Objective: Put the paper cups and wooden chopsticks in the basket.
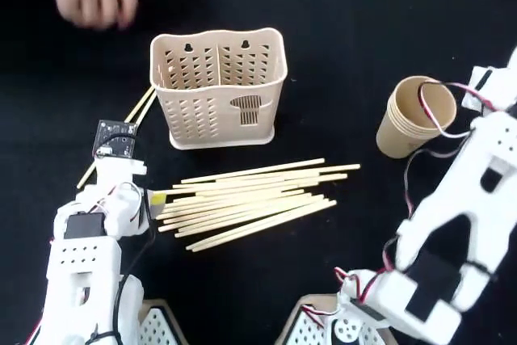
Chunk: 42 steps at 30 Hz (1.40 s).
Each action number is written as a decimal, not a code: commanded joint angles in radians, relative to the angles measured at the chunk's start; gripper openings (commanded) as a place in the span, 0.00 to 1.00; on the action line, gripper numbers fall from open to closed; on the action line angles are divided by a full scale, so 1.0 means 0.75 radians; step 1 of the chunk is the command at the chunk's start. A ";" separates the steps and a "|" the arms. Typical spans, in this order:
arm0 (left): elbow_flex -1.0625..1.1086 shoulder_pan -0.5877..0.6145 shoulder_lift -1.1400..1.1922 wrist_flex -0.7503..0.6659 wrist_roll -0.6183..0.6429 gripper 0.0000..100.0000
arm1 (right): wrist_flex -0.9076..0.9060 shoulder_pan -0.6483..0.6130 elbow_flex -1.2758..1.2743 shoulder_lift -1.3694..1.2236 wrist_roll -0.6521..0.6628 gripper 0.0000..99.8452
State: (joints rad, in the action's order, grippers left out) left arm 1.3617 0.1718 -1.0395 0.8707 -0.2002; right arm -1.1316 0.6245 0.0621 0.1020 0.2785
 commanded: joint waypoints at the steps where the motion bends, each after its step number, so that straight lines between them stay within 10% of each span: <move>1: -0.024 -0.019 -0.012 0.047 0.014 0.29 | -0.006 0.012 0.109 -0.085 0.065 0.15; 42: -0.021 -0.019 -0.012 0.045 0.014 0.29 | -0.127 -0.119 0.285 -0.073 0.086 0.15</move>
State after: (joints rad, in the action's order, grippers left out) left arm 1.3617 0.1718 -1.0395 0.9014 -0.2002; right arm -1.2221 0.5785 0.2401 0.0084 0.3521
